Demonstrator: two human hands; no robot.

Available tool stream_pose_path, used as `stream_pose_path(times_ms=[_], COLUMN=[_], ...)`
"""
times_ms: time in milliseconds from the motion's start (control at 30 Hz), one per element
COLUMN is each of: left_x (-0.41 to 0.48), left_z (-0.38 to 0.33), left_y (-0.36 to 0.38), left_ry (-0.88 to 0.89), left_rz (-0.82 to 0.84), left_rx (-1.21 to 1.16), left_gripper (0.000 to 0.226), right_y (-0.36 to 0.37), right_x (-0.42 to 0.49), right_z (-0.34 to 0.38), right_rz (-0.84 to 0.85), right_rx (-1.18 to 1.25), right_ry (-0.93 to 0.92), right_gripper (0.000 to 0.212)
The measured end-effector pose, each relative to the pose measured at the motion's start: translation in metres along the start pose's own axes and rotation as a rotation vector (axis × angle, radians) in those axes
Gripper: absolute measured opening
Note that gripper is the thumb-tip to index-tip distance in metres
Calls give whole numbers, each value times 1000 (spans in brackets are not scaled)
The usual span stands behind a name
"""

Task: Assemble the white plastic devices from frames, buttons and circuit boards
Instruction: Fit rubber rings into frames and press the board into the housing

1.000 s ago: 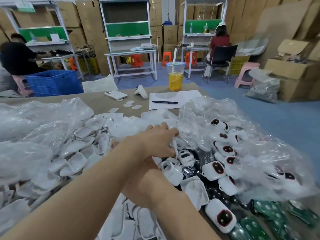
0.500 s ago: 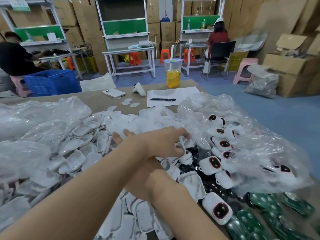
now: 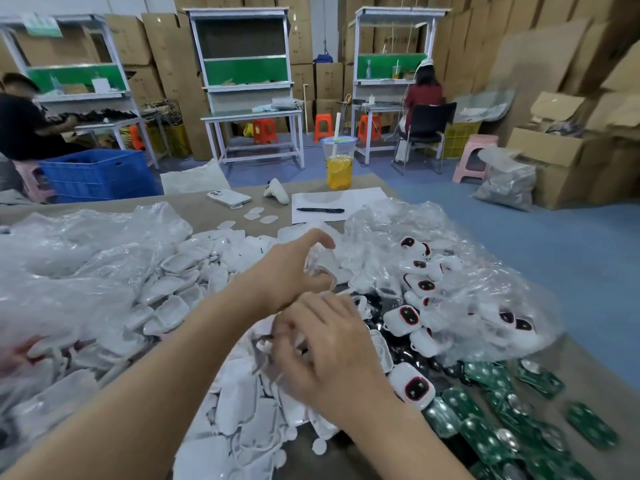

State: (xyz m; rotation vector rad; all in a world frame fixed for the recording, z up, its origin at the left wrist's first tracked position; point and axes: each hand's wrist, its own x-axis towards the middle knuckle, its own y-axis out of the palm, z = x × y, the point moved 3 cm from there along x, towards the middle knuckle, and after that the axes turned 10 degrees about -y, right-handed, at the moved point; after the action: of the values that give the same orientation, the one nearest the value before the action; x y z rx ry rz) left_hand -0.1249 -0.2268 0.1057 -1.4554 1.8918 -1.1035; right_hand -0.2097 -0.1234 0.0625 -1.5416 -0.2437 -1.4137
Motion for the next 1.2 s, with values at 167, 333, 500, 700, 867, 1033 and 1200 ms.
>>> stream_pose_path(times_ms=[167,333,500,700,867,1033,1200], left_x=[-38,-53,-62,-76,-102,-131,-170], left_z=[24,30,26,25,24,27,36], left_y=[15,20,22,21,16,15,34], left_ry=[-44,-40,-51,-2,-29,-80,3], left_rz=[-148,-212,-155,-210,-325,-442,-388], left_rx=[-126,-330,-310,-149,-295,-416,-208], left_gripper=[17,20,32,38,19,23,21], right_y=[-10,7,3,-5,-8,-9,-14], right_x=[-20,-31,-27,-23,-20,-21,-24], right_z=[-35,-41,-43,-38,-33,-38,-53], right_rz=[90,330,205,11,-77,-162,-307], right_rx=[117,163,238,505,846,960,1063], right_ry=[480,480,514,631,761,851,985], right_gripper=[43,55,44,13,6,9,33])
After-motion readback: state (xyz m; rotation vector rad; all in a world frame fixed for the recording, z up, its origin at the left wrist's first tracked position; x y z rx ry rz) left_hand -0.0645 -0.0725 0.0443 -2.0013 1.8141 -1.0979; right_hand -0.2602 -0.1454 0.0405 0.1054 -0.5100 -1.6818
